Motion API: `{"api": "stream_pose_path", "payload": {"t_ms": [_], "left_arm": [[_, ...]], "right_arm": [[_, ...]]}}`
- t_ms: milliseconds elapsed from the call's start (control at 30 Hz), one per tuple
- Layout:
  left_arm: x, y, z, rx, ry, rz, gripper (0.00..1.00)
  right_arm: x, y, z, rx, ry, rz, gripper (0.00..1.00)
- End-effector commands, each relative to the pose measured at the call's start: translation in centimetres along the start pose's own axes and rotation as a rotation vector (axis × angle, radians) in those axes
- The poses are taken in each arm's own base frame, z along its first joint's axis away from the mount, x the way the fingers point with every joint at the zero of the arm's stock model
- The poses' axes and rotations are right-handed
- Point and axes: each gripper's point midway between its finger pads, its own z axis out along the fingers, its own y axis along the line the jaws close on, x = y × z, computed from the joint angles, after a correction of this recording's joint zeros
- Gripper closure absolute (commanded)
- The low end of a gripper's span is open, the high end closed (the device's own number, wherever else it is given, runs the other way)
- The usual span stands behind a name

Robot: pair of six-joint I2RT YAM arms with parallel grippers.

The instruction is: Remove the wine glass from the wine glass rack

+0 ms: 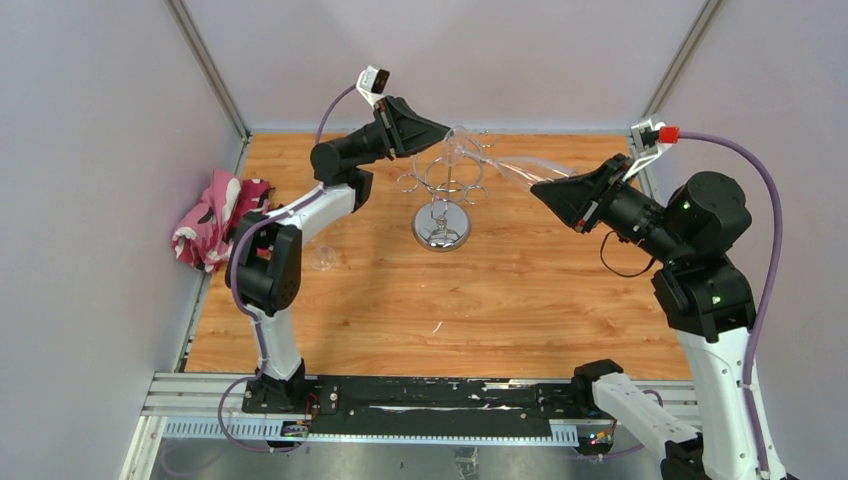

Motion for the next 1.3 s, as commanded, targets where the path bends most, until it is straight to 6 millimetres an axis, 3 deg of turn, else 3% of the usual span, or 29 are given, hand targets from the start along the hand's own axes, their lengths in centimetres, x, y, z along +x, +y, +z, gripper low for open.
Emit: {"api": "stream_pose_path", "payload": {"t_ms": [0,167,333,467,533,600,633,800,933,1067,1267], "left_arm": [[0.7,-1.4,0.0,0.046,0.041,0.06,0.83],[-1.1,0.3,0.0,-0.073,0.017,0.111,0.97],[-2.9,2.9,-0.4,-0.328,-0.006,0.202,1.0],[-4.1,3.1,-2.6,-0.637,-0.052,0.347,1.0],[-4.8,3.1,-5.2,-0.91,-0.067,0.425,1.0],[-5.4,1.6,-8.1,-1.223,-0.053,0.574,1.0],[-5.1,0.1,-8.6,-1.306,-0.028,0.648,1.0],[-4.7,-3.7,-13.9,-1.569,-0.064,0.7,1.0],[-3.6,-5.4,-18.8,-1.742,-0.092,0.727,1.0],[-2.3,-6.5,-20.2,-1.742,-0.087,0.732,1.0],[-2.2,-7.6,-21.4,-1.777,-0.099,0.757,1.0]], "right_arm": [[1.5,-1.6,-0.6,0.103,0.073,0.004,1.0],[1.6,-2.6,-1.8,0.194,0.09,-0.019,1.0],[1.9,-4.9,-3.5,0.356,0.148,-0.06,1.0],[3.2,-7.8,-3.5,0.472,0.26,-0.098,1.0],[3.9,-9.4,-3.2,0.521,0.312,-0.111,1.0],[4.3,-11.0,-2.8,0.575,0.356,-0.127,1.0],[4.5,-11.7,-2.4,0.594,0.378,-0.135,1.0],[5.6,-14.8,-0.7,0.652,0.484,-0.171,1.0],[7.0,-16.3,1.0,0.661,0.588,-0.207,1.0],[9.1,-18.0,1.9,0.683,0.711,-0.249,1.0],[12.8,-20.0,2.3,0.674,0.904,-0.28,1.0]]}}
